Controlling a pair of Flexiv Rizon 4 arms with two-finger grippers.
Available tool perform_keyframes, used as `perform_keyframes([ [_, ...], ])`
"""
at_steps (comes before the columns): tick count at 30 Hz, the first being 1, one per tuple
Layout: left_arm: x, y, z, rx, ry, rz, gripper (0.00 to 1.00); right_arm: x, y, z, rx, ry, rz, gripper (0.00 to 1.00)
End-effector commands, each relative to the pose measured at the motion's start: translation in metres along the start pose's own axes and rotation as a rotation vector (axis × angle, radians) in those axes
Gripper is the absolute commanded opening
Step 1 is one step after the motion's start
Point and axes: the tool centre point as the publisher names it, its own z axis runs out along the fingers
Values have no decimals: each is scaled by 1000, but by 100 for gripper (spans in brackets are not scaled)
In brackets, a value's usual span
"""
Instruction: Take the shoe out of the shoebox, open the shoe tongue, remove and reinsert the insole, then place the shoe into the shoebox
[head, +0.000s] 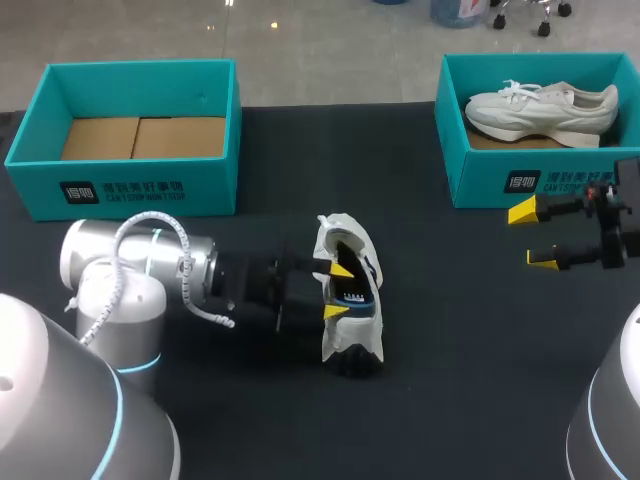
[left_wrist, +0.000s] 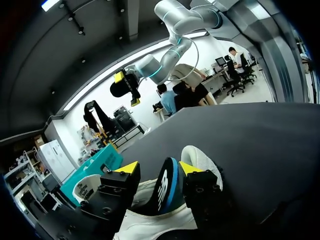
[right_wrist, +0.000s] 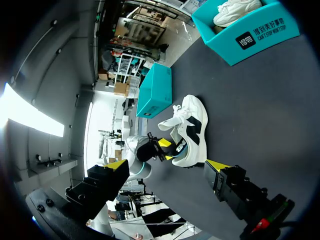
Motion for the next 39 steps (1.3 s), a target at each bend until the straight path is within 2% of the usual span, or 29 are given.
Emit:
perform_keyframes([
  [1,-2,-12,-10,-15,4,6,44,0,-1,0,-3,-2,1,100],
  [9,-7,-23,-11,-14,31,36,25,0,-1,0,-3,-2,1,100],
  [11,-8,-24,-12,-27,44,40,16,0,-1,0,-3,-2,1,100],
  [12,-8,-23,-13,-27,50,37,5,0,-1,0,-3,-2,1,100],
  [13,-9,-23,-15,-36,63,35,0,0,-1,0,-3,-2,1,100],
  [16,-12,-24,-18,-33,137,19,0,0,-1,0,-3,-2,1,100],
  [20,-8,-25,-20,-31,382,-2,0,0,-1,0,-3,-2,1,100],
  [24,-10,-26,-23,-61,483,1,0,0,-1,0,-3,-2,1,100],
  [39,-14,-28,-28,-71,471,25,0,0,-1,0,-3,-2,1,100],
])
